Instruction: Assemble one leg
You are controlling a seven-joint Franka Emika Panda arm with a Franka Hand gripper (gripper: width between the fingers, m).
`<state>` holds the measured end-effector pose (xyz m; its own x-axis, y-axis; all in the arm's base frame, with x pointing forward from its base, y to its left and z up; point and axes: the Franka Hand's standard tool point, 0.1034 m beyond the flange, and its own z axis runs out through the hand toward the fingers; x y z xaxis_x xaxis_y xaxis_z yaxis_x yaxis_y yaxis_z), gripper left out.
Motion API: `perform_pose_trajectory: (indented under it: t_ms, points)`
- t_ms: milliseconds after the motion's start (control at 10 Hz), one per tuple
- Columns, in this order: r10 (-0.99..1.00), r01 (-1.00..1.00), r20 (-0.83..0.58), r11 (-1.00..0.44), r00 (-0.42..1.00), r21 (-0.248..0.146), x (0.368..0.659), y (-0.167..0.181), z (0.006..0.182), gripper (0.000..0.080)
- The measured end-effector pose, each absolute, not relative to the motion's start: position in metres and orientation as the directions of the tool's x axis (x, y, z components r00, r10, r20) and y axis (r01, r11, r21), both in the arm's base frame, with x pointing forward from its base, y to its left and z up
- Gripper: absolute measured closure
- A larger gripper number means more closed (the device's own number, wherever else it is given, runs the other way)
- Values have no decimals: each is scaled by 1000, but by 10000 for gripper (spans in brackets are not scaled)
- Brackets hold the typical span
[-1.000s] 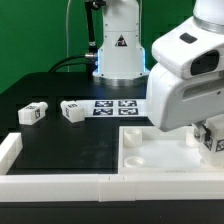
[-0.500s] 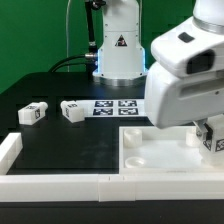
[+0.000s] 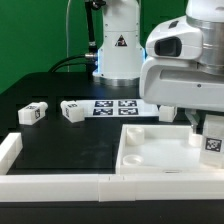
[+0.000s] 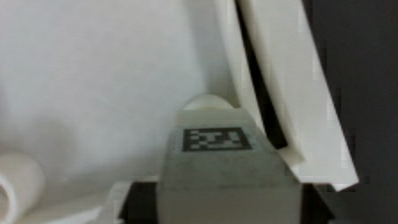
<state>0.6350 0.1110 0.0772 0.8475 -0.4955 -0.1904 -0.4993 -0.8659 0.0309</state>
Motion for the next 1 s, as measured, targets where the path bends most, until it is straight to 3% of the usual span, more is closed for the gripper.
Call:
perform_pose_trajectory:
  t_ms: [400,600,700,800,900,1000]
  points:
    - [-794,-790,-160,-605,587,103,634,119,77,507]
    - [-846,-842,-155,-528,509,115,634,121,77,507]
    - [-847,-842,-157,-527,508,115,634,122,77,437]
    - [-814,-811,-164,-576,557,105,633,123,77,437]
    - [-788,-785,-167,-612,593,98,633,125,77,252]
    - [-676,-676,-185,-733,713,73,631,128,77,182]
